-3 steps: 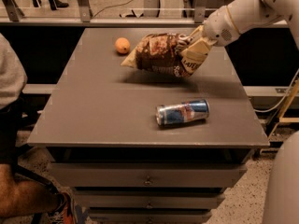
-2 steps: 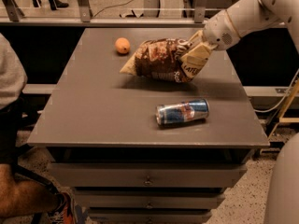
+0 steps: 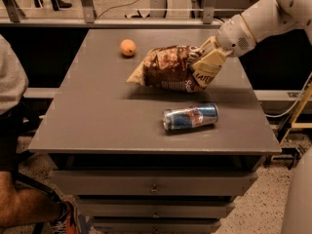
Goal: Move brown chip bag near redbull can
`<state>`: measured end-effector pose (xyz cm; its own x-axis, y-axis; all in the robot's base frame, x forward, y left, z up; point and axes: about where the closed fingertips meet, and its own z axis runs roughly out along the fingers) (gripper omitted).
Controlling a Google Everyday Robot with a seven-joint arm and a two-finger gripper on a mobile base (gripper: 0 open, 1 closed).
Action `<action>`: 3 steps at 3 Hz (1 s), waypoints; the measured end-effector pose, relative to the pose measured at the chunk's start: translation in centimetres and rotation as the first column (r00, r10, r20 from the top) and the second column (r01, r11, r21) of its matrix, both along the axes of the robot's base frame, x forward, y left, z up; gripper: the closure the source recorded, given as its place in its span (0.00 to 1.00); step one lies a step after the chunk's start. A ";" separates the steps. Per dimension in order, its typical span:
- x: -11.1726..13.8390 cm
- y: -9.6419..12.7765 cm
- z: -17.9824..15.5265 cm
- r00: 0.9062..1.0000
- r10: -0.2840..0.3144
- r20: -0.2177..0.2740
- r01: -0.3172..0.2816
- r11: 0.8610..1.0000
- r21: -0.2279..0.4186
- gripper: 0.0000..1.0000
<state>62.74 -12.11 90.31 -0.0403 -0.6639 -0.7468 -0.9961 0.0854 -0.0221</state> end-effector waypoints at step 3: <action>-1.8 -1.9 -0.9 0.997 -0.015 -0.080 0.014 1.000 -0.017 1.00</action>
Offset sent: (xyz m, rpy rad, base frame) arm -0.0283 -0.0274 -0.0088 -0.0348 0.1190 0.0083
